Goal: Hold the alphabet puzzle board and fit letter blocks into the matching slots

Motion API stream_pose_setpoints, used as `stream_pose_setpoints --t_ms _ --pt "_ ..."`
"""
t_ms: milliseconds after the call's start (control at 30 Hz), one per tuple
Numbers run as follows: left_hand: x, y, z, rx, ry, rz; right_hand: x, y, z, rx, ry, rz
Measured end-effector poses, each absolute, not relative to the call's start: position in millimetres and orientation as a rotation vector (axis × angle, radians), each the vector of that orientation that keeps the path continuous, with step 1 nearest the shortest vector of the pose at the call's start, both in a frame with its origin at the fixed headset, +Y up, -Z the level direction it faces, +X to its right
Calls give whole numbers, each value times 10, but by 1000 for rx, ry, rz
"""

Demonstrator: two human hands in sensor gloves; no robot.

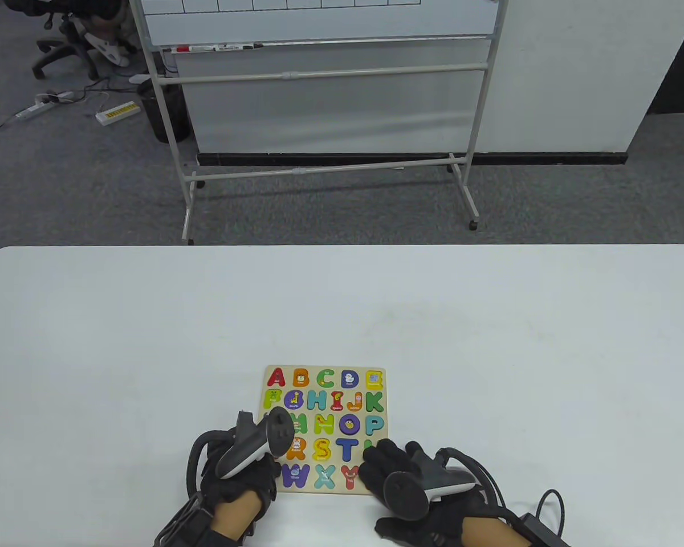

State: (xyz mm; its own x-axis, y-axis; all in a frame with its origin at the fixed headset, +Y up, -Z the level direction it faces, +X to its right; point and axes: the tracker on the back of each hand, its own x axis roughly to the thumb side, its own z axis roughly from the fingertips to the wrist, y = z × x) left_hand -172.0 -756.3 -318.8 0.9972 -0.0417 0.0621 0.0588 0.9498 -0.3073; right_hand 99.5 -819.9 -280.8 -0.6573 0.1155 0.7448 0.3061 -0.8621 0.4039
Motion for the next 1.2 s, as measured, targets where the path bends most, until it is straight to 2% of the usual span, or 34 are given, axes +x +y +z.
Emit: stream_pose_setpoints --t_ms 433,733,900,1033,1200 --pt "-1671 -7529 -3099 -317 -51 -77 991 -8194 -2807 -1244 -778 -2657" --pt "-1736 -7319 -3060 -226 -44 -64 992 -8195 -2811 -1245 -782 -2663" --pt "-1809 -7105 -2970 -111 -35 -13 995 -8189 -2818 -1245 -782 -2672" --pt "-1879 -6814 -2825 50 -51 -39 1009 -8167 -2839 -1254 -781 -2705" --pt "-1970 -6606 -2706 228 -144 19 1014 -8152 -2853 -1255 -769 -2726"
